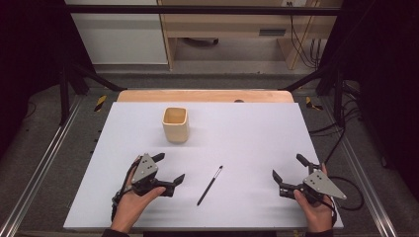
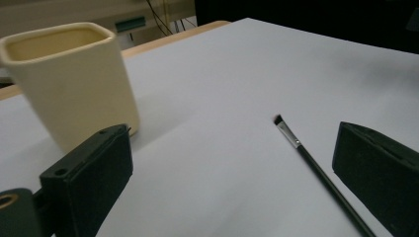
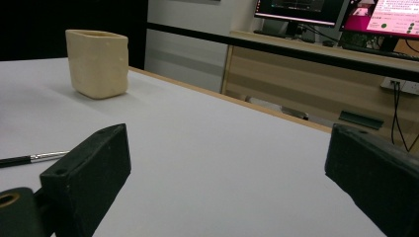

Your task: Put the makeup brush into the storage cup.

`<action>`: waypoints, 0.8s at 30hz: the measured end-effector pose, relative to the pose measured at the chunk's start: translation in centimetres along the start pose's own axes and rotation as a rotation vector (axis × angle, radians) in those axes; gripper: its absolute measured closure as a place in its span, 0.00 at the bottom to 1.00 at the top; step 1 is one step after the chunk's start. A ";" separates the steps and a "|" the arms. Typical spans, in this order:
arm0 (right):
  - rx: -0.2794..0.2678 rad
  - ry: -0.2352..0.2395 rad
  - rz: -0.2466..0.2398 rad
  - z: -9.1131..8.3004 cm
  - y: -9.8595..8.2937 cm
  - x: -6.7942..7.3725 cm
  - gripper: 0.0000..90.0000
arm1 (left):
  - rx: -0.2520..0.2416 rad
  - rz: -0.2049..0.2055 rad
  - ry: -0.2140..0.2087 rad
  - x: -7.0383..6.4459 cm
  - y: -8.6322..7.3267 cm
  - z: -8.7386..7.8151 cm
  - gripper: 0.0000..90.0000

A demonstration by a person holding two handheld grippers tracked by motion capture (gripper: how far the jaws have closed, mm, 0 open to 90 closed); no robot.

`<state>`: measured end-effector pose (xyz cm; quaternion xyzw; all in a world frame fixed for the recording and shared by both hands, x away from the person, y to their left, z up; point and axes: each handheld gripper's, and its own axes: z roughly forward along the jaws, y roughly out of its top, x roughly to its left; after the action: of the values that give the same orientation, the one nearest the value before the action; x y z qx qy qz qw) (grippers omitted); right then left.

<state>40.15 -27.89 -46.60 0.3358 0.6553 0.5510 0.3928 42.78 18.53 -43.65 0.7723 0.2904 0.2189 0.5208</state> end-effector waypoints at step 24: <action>0.015 -0.011 -0.013 0.1 -0.1 0.1 0.04 | 0.230 0.084 -0.070 -4.7 2.8 4.5 0.03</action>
<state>40.24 -27.79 -46.70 0.3377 0.6593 0.5416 0.3974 42.84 11.44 -42.84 0.8456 0.2627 0.1784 0.4291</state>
